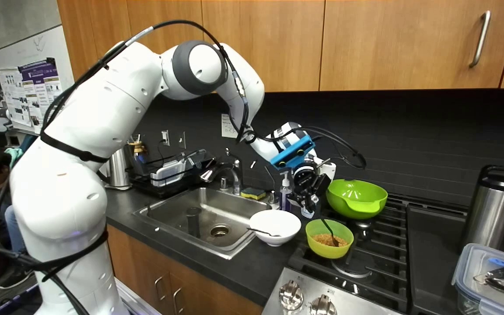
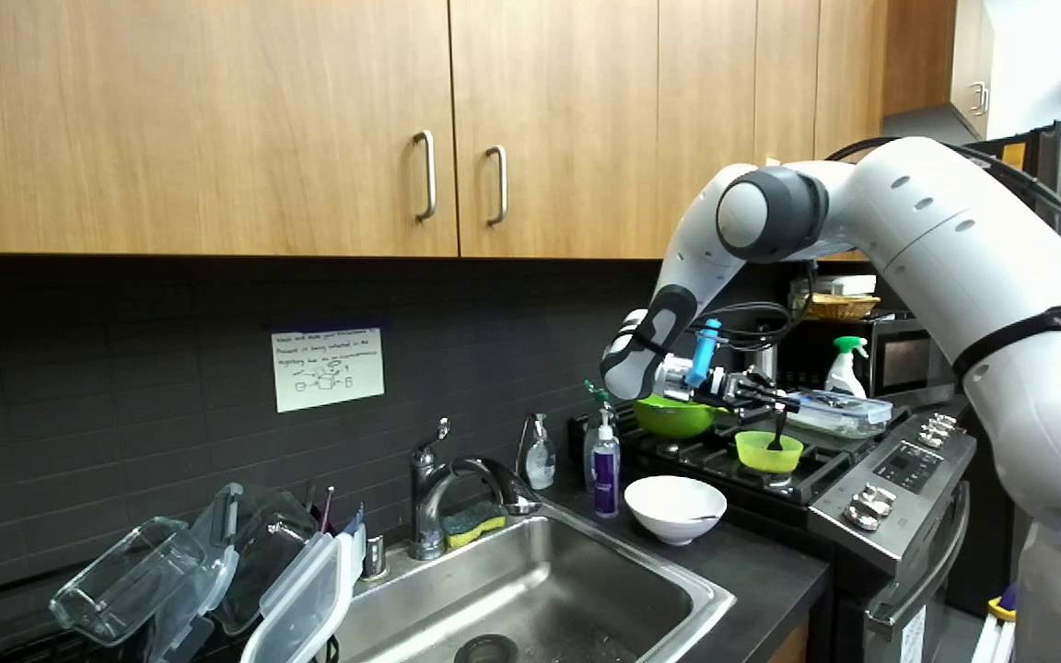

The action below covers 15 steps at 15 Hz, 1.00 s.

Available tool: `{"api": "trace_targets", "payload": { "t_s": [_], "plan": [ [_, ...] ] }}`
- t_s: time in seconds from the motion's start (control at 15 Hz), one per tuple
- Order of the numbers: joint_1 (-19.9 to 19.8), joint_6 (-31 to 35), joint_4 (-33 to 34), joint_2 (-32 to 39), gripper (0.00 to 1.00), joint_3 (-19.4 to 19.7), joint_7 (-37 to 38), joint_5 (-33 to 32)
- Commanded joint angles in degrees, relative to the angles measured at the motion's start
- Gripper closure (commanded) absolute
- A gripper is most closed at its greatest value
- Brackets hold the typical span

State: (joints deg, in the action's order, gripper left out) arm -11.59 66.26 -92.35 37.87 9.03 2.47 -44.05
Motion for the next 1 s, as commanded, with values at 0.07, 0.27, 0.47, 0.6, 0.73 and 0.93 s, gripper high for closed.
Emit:
{"api": "trace_targets", "payload": {
  "t_s": [0.07, 0.27, 0.47, 0.6, 0.73, 0.93],
  "plan": [
    [0.2, 2.2, -1.8, 0.0, 0.99, 0.4, 2.5, -3.0],
    [0.7, 2.1, -3.2, -0.7, 0.99, 0.0, 3.3, -3.4],
    [1.6, 1.9, -4.8, -1.8, 0.99, -0.5, 4.0, -3.0],
    [2.2, 1.8, -5.8, -2.6, 0.99, -0.9, 4.3, -2.8],
    [2.8, 1.8, -6.6, -3.3, 0.99, -1.2, 4.7, -2.7],
    [3.3, 1.8, -7.4, -3.9, 0.99, -1.4, 5.3, -2.9]
  ]
}}
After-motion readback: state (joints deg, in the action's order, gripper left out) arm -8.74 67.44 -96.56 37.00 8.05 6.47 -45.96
